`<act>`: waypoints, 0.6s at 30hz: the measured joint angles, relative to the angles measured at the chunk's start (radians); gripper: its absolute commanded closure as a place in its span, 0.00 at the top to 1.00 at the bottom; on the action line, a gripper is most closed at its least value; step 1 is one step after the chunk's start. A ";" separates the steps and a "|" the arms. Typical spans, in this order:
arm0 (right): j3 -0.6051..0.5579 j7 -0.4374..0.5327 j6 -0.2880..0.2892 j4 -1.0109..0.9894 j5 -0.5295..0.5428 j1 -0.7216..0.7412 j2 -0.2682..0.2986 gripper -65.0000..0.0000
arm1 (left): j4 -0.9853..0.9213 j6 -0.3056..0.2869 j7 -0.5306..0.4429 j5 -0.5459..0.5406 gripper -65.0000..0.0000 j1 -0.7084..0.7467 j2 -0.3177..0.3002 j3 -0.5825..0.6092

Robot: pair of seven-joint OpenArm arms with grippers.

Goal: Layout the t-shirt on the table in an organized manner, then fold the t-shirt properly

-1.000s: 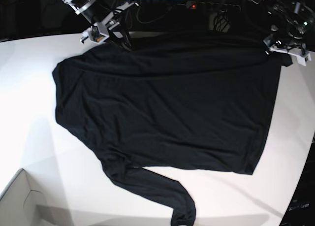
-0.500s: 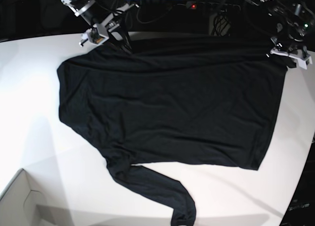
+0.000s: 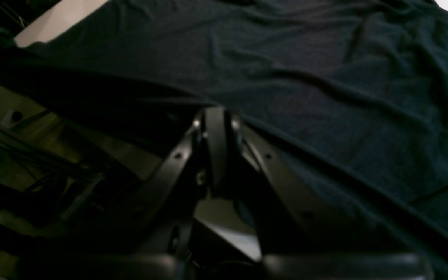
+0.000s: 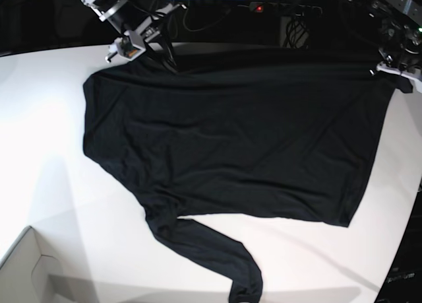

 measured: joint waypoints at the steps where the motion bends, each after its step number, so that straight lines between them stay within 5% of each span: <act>1: 0.000 0.000 0.000 0.000 0.000 0.000 0.000 0.00 | 0.008 0.000 -0.003 -0.002 0.00 -0.001 0.000 0.001; 9: -0.001 -0.005 0.000 0.000 -0.002 0.030 0.000 0.00 | 0.006 0.000 0.005 -0.004 0.00 -0.065 -0.015 0.009; 18: -0.004 -0.131 0.000 0.000 0.000 0.127 -0.002 0.00 | -0.045 0.000 -0.003 0.001 0.00 -0.143 -0.090 0.144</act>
